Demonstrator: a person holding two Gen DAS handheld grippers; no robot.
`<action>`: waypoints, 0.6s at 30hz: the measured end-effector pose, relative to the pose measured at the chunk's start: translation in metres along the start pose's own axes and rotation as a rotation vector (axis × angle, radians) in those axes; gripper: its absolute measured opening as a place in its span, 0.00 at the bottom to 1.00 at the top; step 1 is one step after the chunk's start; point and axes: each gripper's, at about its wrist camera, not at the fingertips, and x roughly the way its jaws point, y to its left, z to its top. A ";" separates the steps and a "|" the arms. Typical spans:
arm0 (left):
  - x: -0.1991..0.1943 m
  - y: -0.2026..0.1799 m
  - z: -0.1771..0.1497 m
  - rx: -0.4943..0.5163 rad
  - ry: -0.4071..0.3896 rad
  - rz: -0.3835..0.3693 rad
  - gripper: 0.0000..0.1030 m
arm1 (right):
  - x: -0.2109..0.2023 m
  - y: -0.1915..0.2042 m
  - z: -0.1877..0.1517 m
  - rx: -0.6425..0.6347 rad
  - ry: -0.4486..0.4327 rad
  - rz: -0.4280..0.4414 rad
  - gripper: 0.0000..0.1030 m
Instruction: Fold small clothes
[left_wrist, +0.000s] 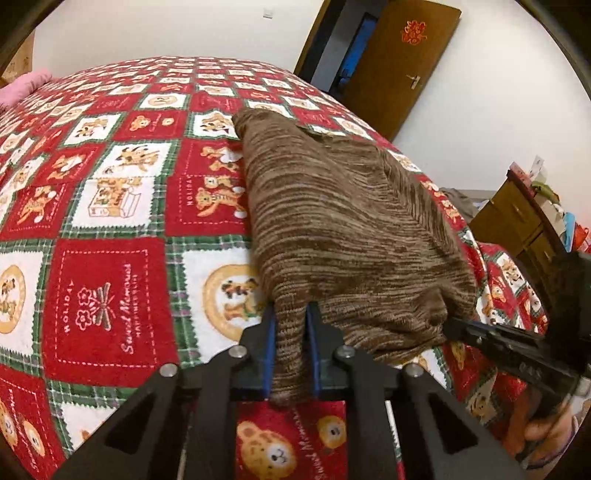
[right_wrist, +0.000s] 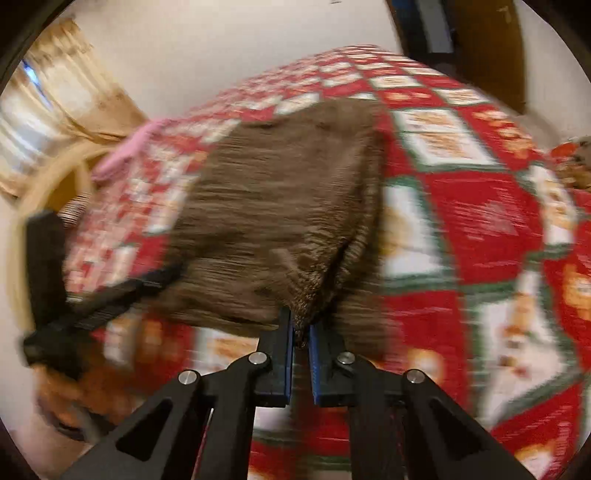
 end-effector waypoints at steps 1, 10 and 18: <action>-0.001 -0.002 -0.002 0.008 -0.004 0.002 0.17 | -0.002 -0.009 -0.001 0.027 -0.007 0.022 0.06; -0.038 -0.016 0.007 0.144 -0.074 0.125 0.36 | -0.050 0.012 -0.001 -0.126 -0.088 -0.220 0.27; -0.027 -0.046 0.059 0.238 -0.194 0.208 0.47 | -0.063 0.031 0.044 -0.175 -0.280 -0.189 0.15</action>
